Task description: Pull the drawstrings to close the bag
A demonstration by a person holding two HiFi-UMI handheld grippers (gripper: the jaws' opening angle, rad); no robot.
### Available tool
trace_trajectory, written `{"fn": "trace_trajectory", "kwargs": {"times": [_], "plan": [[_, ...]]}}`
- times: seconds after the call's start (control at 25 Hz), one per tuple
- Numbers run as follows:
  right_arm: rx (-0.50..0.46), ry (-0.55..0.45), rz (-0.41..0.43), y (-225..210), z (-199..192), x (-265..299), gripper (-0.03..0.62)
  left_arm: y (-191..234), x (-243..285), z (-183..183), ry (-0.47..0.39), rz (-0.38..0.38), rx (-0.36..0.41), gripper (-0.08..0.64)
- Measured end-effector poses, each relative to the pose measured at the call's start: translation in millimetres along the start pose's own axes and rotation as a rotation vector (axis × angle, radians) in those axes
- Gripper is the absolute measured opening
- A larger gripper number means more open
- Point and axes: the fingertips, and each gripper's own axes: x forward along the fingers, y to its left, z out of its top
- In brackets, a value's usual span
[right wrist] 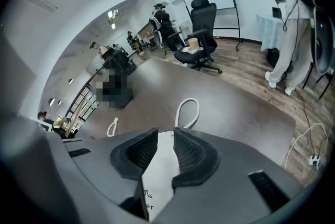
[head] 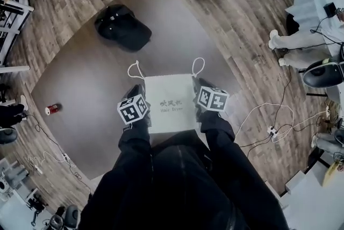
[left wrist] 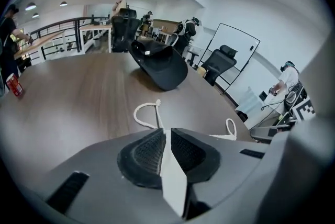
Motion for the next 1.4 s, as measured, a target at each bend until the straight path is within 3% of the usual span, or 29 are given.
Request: {"fn": "trace_trajectory", "kwargs": {"times": [0.04, 0.12, 0.2, 0.64, 0.88, 1.08, 1.4], "plan": [[0.018, 0.011, -0.01, -3, 2, 7, 0.114, 3, 7, 0, 0.009, -0.003, -0.015, 0.045], [0.044, 0.031, -0.032, -10, 3, 18, 0.151, 9, 19, 1, 0.024, -0.007, -0.045, 0.135], [0.064, 0.05, -0.054, -14, 3, 30, 0.184, 15, 29, 2, 0.04, -0.006, -0.065, 0.151], [0.099, 0.084, -0.177, -27, 2, 57, 0.226, 14, 65, 1, 0.119, -0.015, -0.139, 0.183], [0.106, 0.132, -0.262, -30, -5, 71, 0.245, 18, 78, -3, 0.177, 0.058, -0.218, 0.184], [0.106, 0.133, -0.31, -33, -8, 69, 0.253, 22, 68, -11, 0.171, 0.058, -0.271, 0.184], [0.06, 0.17, -0.37, -34, -10, 72, 0.256, 28, 72, -11, 0.178, 0.067, -0.28, 0.184]]}}
